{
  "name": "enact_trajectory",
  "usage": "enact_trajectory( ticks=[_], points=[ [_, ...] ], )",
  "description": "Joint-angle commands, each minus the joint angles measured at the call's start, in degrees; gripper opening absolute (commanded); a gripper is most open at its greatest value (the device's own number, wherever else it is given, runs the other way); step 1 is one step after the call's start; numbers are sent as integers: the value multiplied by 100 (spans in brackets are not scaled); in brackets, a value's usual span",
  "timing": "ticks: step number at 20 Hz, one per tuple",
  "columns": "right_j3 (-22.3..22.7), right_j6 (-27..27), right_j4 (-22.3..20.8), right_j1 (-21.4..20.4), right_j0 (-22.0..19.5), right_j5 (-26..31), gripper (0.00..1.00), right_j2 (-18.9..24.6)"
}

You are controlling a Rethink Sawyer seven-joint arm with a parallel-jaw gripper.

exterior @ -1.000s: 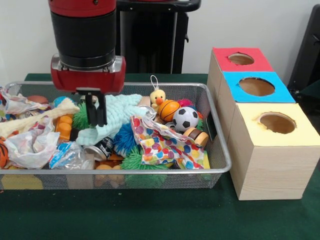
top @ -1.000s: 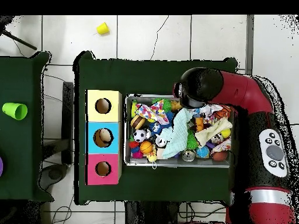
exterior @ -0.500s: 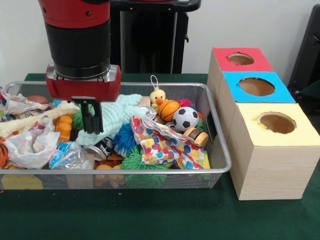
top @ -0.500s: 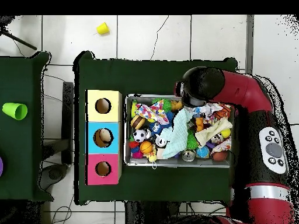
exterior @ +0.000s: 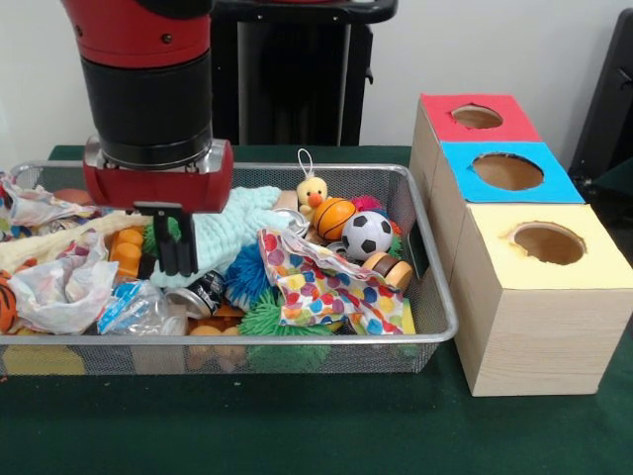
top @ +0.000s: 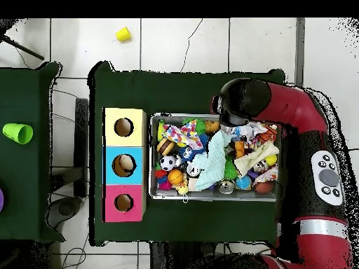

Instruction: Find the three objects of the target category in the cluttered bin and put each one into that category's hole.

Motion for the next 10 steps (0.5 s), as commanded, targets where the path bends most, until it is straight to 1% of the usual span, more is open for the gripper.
enact_trajectory(
  ticks=[1,3,10],
  points=[
    [-253,-990,-232,342,-22,578,0,381],
    [-366,-994,-249,416,6,621,0,376],
    [-392,-1007,-252,451,18,567,0,373]
  ],
)
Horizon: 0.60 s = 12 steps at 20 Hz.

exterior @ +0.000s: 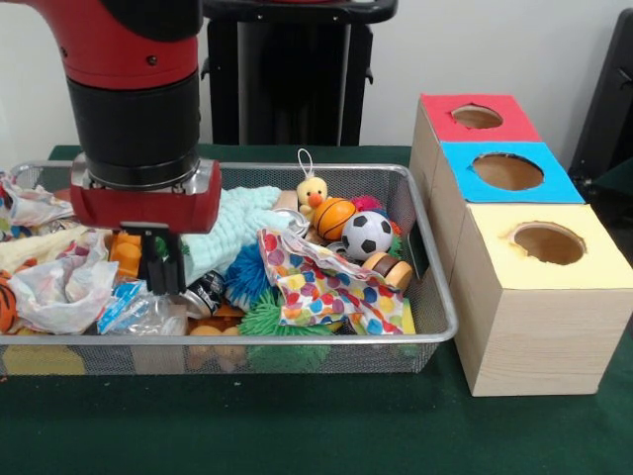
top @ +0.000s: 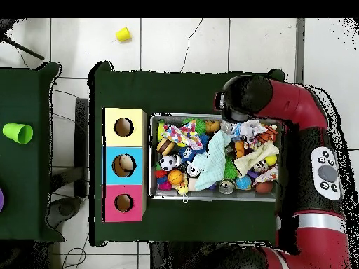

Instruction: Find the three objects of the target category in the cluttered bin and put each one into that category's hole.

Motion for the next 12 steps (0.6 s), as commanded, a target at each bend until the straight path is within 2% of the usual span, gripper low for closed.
enact_trajectory(
  ticks=[1,12],
  points=[
    [-72,-1011,-207,229,15,558,0,376],
    [-175,-1061,-232,341,0,506,0,391]
  ],
)
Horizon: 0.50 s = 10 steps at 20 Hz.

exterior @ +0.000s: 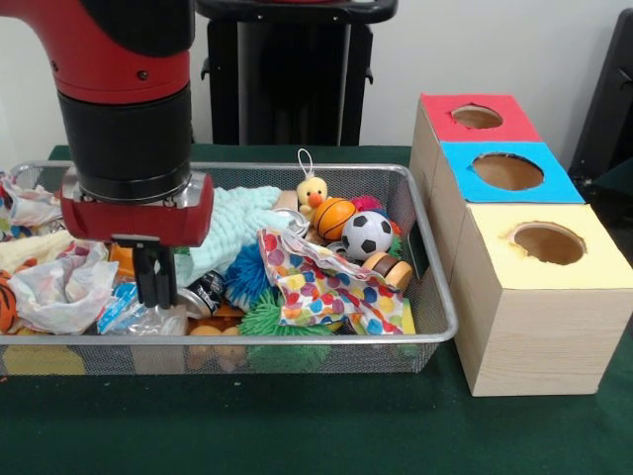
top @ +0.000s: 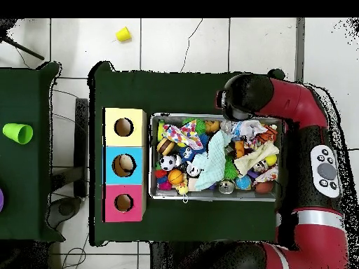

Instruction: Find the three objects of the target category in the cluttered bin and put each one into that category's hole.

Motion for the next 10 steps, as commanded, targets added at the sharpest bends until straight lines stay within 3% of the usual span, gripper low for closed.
enact_trajectory(
  ticks=[1,10],
  points=[
    [28,-1071,-193,210,-17,486,0,390],
    [9,-1102,-217,284,-66,436,0,409]
  ],
)
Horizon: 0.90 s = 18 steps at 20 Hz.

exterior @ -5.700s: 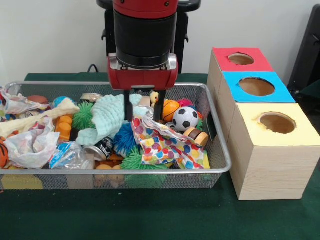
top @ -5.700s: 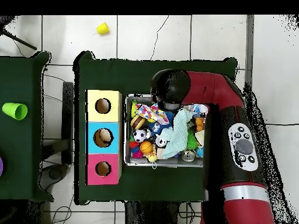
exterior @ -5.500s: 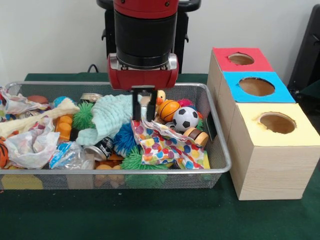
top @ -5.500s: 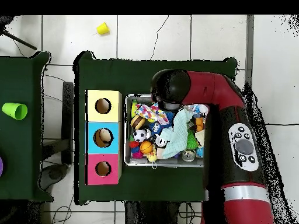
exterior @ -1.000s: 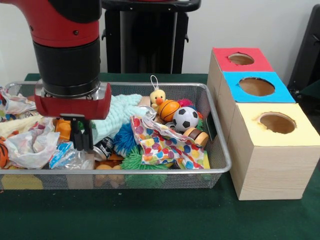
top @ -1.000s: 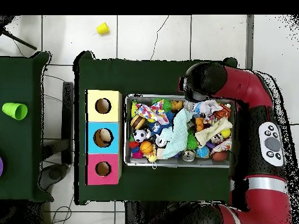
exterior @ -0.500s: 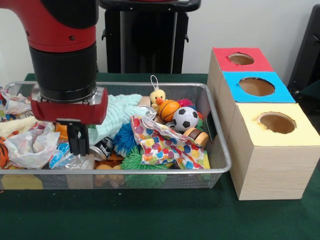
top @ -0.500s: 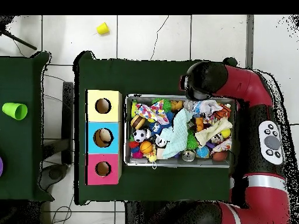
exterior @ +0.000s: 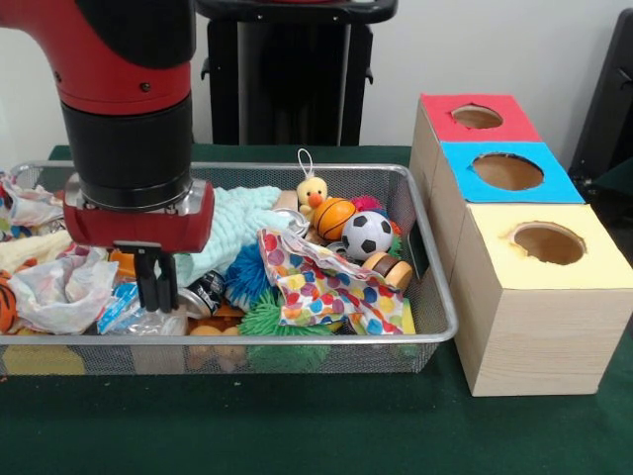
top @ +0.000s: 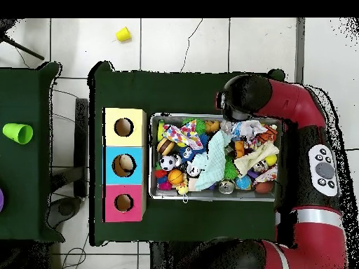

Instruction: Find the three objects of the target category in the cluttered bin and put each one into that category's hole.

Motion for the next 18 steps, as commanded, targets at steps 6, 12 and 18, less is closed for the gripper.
enact_trajectory(
  ticks=[6,12,18],
  points=[
    [-50,-1145,-175,281,-90,462,0,429],
    [25,-1165,-179,275,-125,369,0,441],
    [52,-1131,-182,212,-95,431,0,412]
  ],
)
